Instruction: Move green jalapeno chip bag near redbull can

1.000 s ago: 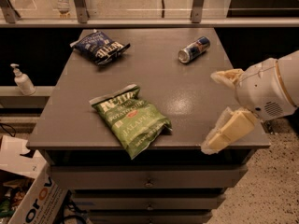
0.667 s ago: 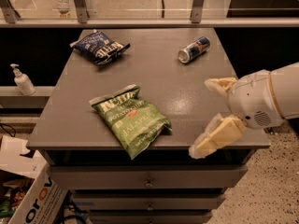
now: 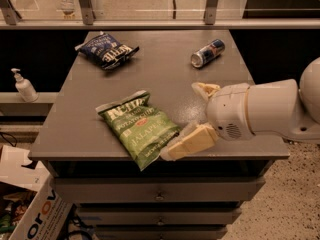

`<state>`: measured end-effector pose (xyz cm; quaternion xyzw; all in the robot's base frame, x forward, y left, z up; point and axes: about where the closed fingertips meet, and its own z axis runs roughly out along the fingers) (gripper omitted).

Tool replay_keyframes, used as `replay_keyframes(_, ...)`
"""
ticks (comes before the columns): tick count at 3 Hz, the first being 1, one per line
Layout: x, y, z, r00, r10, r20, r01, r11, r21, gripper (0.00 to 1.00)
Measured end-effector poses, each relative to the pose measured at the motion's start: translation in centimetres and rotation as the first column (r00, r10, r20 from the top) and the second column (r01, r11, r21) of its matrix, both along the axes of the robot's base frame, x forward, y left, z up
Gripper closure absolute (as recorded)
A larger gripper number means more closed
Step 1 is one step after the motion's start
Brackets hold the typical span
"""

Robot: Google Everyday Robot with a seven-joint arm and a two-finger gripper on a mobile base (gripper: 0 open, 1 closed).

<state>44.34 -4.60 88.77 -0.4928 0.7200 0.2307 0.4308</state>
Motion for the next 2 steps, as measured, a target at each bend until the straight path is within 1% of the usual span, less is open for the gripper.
replay_keyframes(1, 1.4, 3.0, -1.4, 0.9998, 0.011, 0.013, -0.011, 1.000, -0.004, 0.00)
replay_keyframes(2, 2.0, 5.5, -3.5, 0.9995, 0.031, -0.005, -0.031, 0.999, -0.016, 0.00)
